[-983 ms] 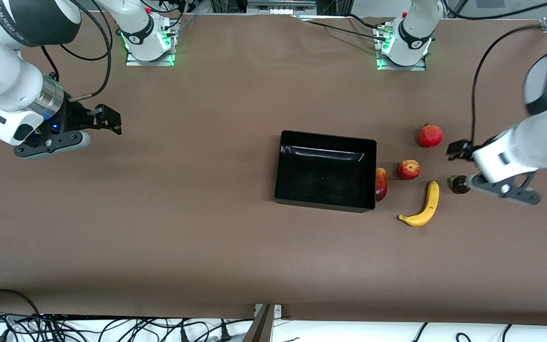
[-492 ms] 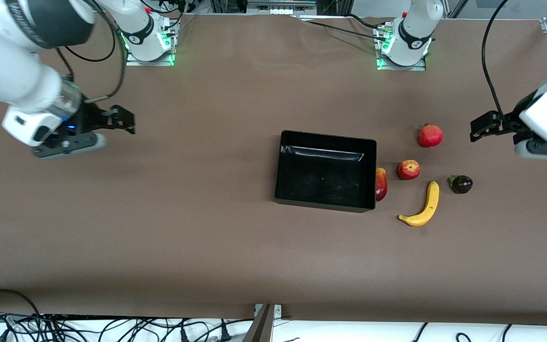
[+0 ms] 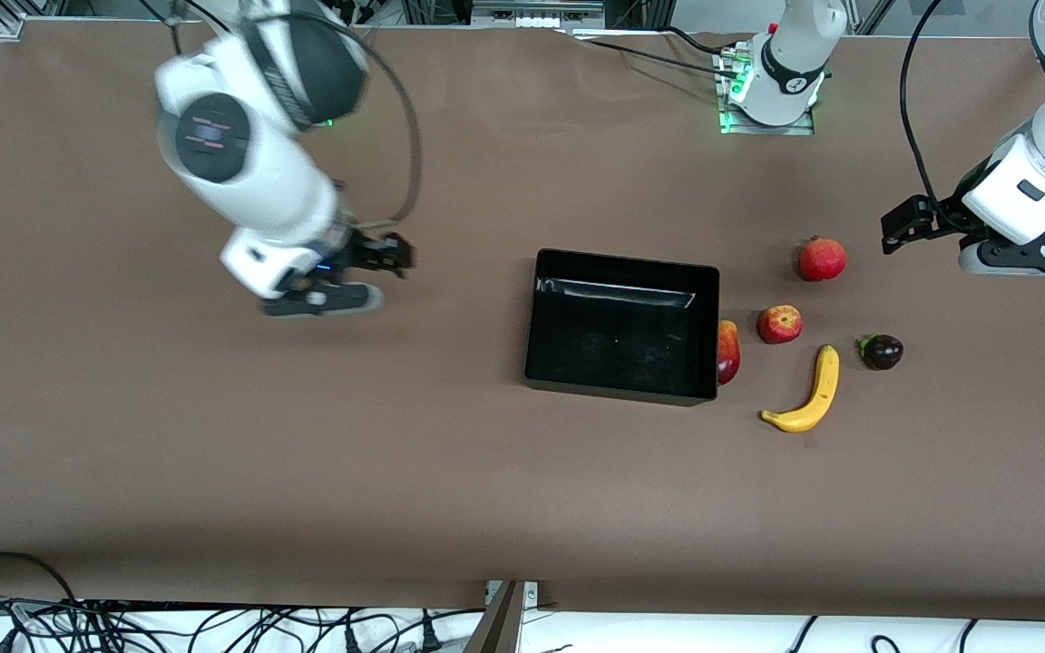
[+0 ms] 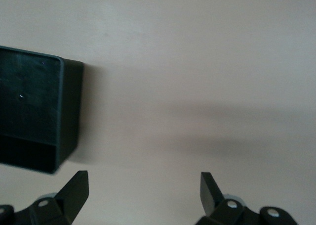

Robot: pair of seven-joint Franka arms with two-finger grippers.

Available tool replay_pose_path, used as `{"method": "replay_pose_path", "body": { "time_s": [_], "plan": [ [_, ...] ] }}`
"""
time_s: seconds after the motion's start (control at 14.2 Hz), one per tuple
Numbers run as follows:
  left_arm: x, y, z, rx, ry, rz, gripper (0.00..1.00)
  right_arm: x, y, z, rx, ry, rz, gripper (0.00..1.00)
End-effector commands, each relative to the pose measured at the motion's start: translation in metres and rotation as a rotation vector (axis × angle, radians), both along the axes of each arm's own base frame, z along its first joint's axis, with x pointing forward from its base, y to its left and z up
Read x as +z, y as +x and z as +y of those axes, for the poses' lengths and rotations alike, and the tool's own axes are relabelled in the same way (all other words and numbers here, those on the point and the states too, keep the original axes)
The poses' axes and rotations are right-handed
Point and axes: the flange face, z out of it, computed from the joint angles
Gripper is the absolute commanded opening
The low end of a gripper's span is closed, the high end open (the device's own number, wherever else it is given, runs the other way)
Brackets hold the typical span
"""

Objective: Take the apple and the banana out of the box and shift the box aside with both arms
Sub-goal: 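Lower the right gripper onto the black box rim and grasp it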

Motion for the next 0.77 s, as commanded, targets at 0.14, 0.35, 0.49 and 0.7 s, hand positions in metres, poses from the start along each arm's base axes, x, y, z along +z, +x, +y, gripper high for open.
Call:
{"method": "replay_pose_path", "body": {
  "time_s": [0.14,0.35,0.49,0.7],
  "plan": [
    [0.003,-0.006,0.003,0.013,-0.003,0.006,1.0,-0.075,-0.025,0.104,-0.114,0.02,-0.027,1.0],
    [0.003,-0.006,0.002,0.01,-0.003,0.005,1.0,-0.126,-0.045,0.145,-0.159,0.005,-0.049,1.0],
    [0.003,-0.005,0.002,0.0,0.012,0.004,1.0,-0.15,-0.052,0.161,-0.195,0.018,-0.055,1.0],
    [0.004,-0.005,0.002,-0.01,0.028,0.001,1.0,-0.184,-0.062,0.178,-0.251,0.03,-0.06,0.98]
  ]
}}
